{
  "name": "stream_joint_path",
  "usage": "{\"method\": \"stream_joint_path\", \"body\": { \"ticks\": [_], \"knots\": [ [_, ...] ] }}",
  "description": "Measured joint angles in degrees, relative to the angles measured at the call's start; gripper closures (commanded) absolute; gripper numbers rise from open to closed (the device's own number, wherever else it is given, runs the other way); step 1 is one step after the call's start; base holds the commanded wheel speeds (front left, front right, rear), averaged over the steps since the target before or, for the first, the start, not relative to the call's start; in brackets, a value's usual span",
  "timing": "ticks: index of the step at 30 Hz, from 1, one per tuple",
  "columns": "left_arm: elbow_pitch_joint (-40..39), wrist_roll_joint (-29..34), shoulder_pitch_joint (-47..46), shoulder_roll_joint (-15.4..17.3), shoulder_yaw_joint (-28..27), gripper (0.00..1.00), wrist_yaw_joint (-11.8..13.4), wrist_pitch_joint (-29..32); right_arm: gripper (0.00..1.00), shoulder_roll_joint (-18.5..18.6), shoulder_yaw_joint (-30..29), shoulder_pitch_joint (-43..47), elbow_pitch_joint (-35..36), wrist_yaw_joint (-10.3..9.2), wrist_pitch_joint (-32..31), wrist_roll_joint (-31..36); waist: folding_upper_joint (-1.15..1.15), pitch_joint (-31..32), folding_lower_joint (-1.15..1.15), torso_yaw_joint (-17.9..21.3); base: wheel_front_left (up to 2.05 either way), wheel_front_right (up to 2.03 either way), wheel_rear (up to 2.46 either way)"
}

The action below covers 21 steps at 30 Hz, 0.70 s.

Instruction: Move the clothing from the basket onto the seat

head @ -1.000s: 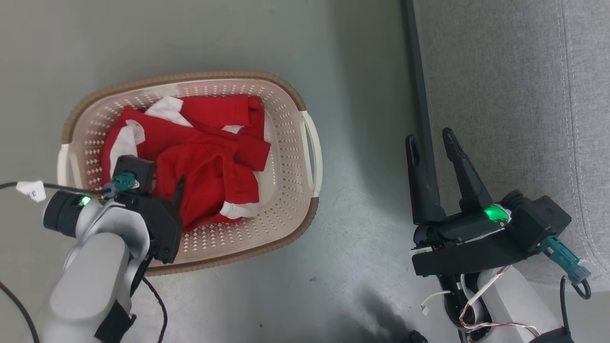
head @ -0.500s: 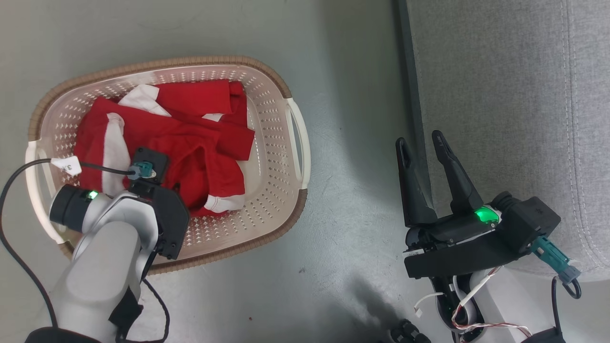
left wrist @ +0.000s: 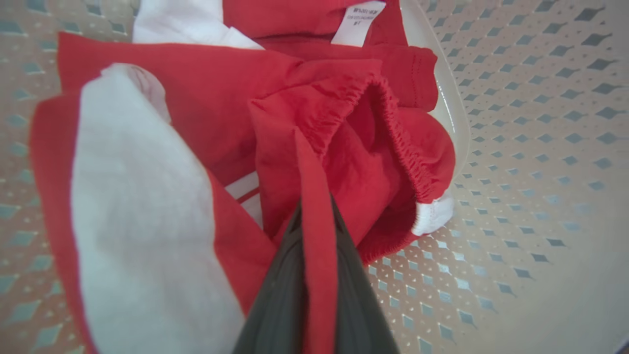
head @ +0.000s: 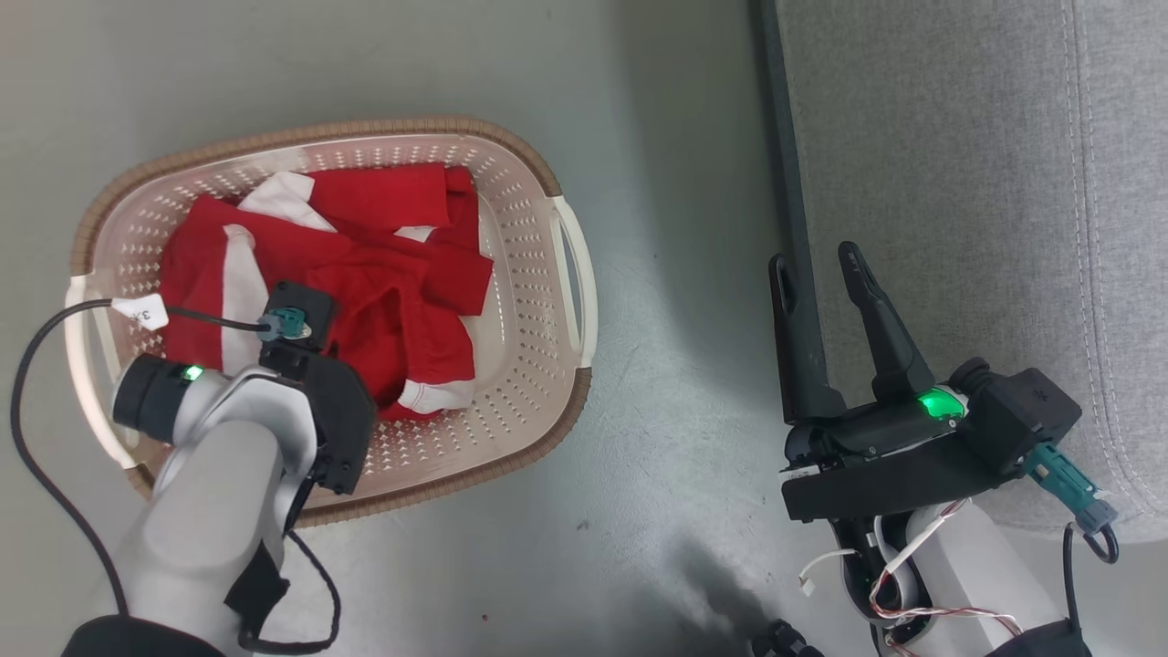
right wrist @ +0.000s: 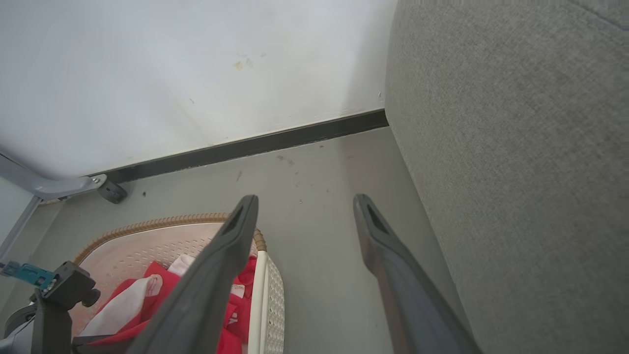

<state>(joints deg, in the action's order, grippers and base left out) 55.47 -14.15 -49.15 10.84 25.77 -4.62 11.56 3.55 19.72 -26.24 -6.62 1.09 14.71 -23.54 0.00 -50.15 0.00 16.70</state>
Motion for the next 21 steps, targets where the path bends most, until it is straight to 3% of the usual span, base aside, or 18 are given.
{"method": "stream_joint_path", "body": {
  "ticks": [21],
  "knots": [
    [1.01, -6.56, 1.05, -4.89, -1.74, 1.0, -2.5, -12.38, 0.0, -0.02, -3.13, -1.54, -4.47, 2.47, 0.0, 1.32, 0.0, 9.08, 0.0, -3.2, 0.0, 0.0, 0.0]
  ]
}}
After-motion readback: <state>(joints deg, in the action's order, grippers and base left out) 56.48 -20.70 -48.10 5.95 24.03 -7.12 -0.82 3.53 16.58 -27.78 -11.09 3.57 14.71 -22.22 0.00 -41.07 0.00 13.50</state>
